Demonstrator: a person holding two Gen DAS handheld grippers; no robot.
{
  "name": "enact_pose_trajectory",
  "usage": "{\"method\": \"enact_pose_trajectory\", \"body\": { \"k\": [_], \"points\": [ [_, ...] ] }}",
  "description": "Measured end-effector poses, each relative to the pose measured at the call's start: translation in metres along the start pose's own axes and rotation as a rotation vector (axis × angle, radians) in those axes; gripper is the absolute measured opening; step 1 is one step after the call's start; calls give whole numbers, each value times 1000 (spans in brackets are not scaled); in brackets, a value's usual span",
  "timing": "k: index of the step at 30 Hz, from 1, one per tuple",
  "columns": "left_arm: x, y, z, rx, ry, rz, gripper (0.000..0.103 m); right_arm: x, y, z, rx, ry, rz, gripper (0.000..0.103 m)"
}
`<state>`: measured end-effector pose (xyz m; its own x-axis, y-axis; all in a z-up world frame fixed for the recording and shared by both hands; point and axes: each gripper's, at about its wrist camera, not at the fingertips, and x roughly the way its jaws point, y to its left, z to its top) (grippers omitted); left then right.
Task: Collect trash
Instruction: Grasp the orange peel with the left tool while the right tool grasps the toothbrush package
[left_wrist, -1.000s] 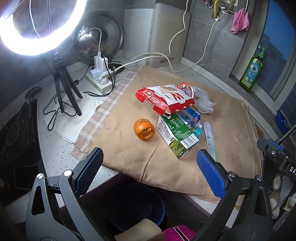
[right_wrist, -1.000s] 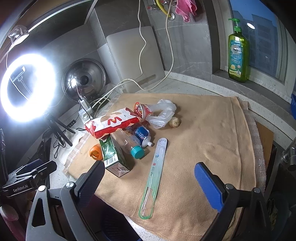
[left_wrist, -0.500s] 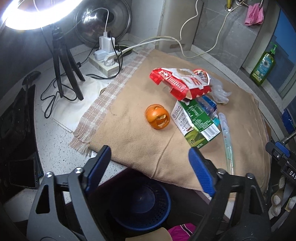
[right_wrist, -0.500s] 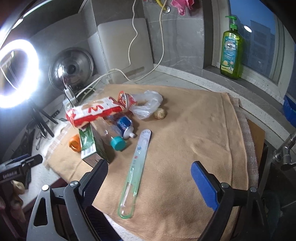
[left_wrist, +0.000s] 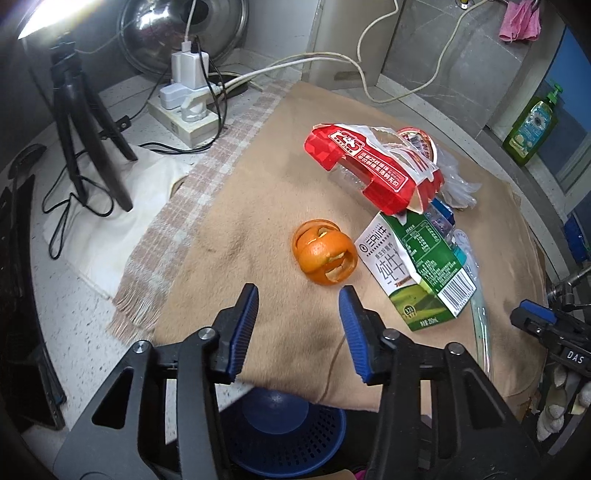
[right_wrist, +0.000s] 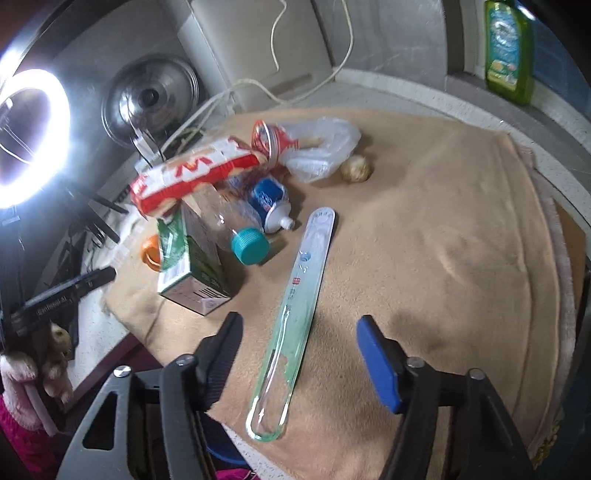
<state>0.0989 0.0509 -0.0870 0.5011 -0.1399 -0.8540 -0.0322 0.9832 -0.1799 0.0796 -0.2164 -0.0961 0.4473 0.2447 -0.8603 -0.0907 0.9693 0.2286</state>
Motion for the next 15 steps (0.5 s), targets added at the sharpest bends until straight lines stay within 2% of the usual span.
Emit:
{"method": "enact_pose_trajectory", "body": {
  "k": [7,15],
  "points": [
    [31,-1,14,82,60,-33,30,31,-4,10,44,85,18,49],
    [44,-15,23,181,97,-78,30,50,3,18,40,124,-18,46]
  ]
}}
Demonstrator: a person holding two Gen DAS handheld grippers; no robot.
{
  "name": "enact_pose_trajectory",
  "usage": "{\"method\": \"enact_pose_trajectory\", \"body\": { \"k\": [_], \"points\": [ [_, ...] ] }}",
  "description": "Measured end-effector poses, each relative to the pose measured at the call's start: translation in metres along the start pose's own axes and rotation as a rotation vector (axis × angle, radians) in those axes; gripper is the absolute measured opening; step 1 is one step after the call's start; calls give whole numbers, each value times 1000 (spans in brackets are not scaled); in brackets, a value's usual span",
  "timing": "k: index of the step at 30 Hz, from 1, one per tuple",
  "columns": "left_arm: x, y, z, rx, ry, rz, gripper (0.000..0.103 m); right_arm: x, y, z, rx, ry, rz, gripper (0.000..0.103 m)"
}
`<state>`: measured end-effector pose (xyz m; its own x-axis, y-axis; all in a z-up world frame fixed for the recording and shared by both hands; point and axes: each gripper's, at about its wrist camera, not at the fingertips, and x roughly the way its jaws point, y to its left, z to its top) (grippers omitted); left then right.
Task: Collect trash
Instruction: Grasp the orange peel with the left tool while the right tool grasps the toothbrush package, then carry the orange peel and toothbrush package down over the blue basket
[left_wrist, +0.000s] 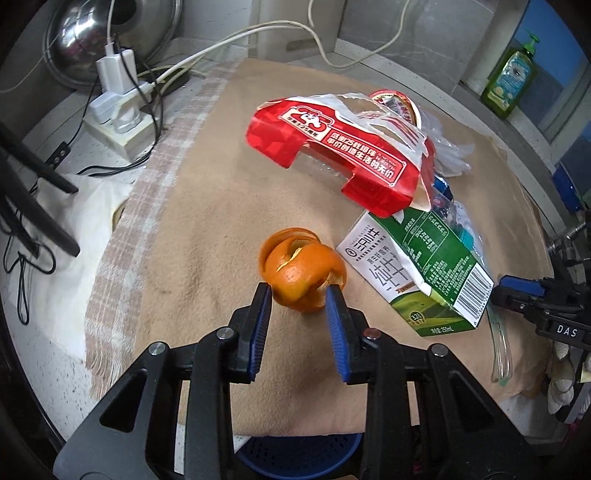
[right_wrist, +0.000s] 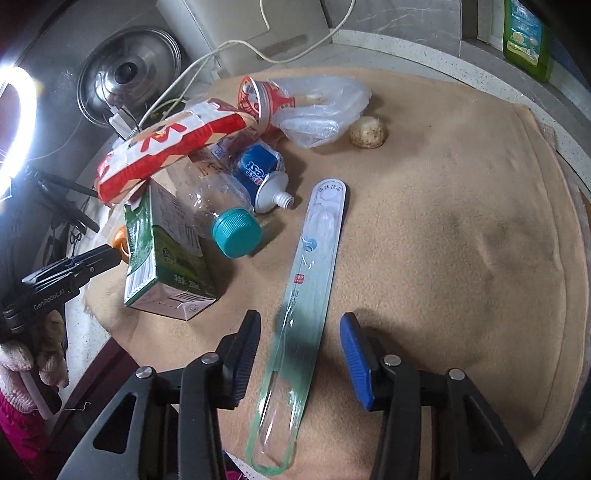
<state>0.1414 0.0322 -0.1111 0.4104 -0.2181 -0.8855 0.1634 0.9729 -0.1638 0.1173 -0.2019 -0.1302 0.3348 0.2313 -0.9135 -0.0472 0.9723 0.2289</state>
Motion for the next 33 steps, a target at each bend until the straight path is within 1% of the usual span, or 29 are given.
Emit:
{"method": "enact_pose_trajectory", "body": {
  "k": [4,9,12,16,17,19,20,24,28,33],
  "points": [
    [6,1,4,15,8,6,30,6,2,1,10,14,-13,46],
    [13,5,9,29,20,7,30,11,9,6,-2,17,-55,44],
    [15,7,12,29,16,-8,30,16,15,9,-18,25,-92,43],
    [17,7,16,50,11,-4,29,22,27,10,-66,33,-150,43],
    [17,7,16,51,9,-4,28,22,29,10,-72,34,-159,42],
    [17,8,16,44,4,-8,25,23,31,12,-84,36,-181,35],
    [16,8,15,40,1,-10,25,23,30,12,-85,36,-184,32],
    [13,9,13,29,-13,-7,19,20,23,12,-57,29,-157,31],
    [9,8,11,23,-24,-7,18,15,16,11,-23,13,-127,31],
    [1,5,7,27,-43,8,18,8,7,8,6,-15,-112,31]
  ]
}}
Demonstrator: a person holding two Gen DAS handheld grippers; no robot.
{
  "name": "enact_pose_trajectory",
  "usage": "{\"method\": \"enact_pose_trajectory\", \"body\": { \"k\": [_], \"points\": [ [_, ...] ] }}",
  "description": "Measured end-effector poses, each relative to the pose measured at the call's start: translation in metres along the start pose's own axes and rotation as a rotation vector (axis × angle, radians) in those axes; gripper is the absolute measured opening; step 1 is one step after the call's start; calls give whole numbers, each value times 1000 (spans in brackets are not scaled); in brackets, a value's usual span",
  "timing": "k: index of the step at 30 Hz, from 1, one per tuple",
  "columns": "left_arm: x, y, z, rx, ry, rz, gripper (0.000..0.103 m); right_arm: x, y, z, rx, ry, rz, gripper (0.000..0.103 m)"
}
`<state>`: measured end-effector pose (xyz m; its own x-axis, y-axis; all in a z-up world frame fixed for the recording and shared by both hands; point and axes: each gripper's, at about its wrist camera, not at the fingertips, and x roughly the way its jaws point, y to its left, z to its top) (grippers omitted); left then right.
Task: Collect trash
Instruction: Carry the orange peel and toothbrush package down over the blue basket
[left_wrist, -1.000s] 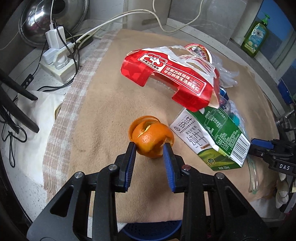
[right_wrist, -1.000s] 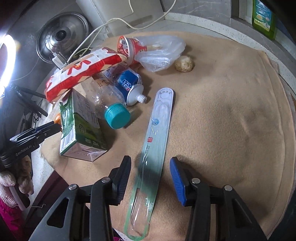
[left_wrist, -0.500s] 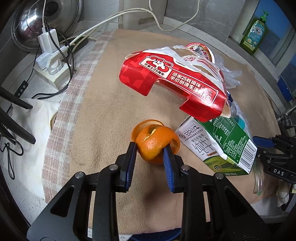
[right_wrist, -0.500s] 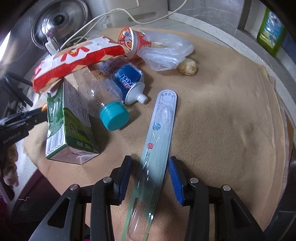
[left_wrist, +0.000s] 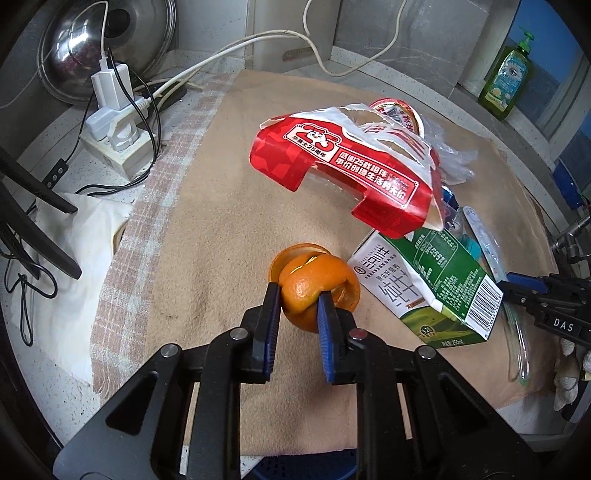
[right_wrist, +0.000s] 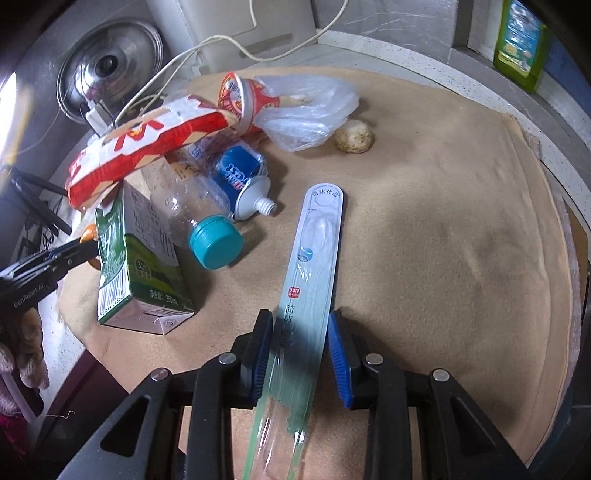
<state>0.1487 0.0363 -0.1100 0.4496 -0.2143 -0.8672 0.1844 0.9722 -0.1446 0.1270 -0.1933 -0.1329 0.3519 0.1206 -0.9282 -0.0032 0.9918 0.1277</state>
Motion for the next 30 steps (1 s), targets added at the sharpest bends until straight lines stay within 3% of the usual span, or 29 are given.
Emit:
{"method": "enact_pose_trajectory", "body": {
  "k": [8,19,30],
  "points": [
    [-16,2,-9,-54,-27,37,18,-18,-13,-6,-2,-46,34,31],
    [-54,6,-47,-197,-82,135,18,-42,-10,-12,-138,-61,140,31],
    [-88,13,-97,-183,-84,111,17,-73,15,-37,-136,-114,187,31]
  ]
}}
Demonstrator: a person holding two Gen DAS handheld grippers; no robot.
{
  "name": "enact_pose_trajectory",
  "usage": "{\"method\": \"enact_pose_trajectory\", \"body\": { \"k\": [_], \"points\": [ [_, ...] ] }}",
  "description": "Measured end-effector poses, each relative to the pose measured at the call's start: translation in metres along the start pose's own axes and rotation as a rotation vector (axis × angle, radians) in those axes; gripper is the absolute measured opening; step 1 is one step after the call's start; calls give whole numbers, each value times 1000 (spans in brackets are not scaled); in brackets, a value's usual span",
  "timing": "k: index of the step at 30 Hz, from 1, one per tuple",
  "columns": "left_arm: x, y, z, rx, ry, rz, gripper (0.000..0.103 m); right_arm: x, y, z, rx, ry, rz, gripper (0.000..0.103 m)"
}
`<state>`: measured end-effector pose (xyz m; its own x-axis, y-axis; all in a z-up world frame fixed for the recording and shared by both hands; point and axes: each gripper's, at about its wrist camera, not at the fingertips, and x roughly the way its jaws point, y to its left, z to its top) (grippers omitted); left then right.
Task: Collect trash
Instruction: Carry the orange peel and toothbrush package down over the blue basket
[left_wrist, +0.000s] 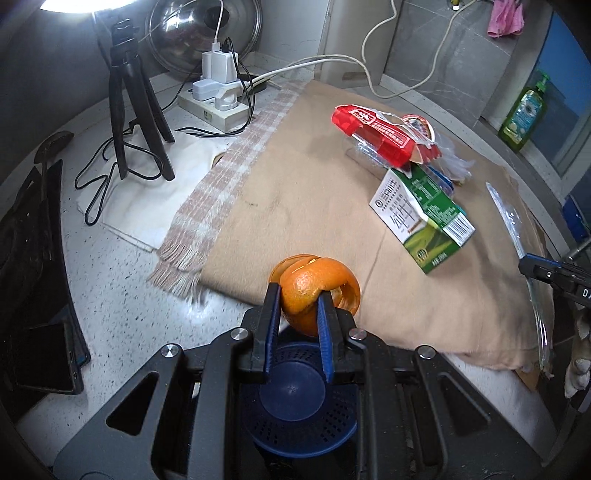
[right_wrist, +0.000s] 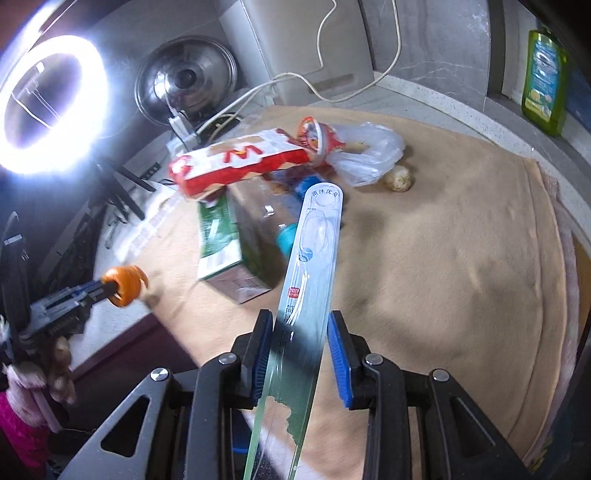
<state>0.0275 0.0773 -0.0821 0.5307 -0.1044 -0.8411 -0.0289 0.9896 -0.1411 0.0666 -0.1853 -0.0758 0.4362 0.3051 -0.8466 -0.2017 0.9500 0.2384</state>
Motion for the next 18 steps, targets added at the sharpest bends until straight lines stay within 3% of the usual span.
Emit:
{"method": "enact_pose_trajectory", "body": {
  "k": [8,18],
  "points": [
    [-14,13,-38,45,23,-27,17,-10,53,-29,-41,-7,16,31],
    [4,22,-93,80,133,-44,17,23,109,-84,-120,93,31,31]
  ]
}}
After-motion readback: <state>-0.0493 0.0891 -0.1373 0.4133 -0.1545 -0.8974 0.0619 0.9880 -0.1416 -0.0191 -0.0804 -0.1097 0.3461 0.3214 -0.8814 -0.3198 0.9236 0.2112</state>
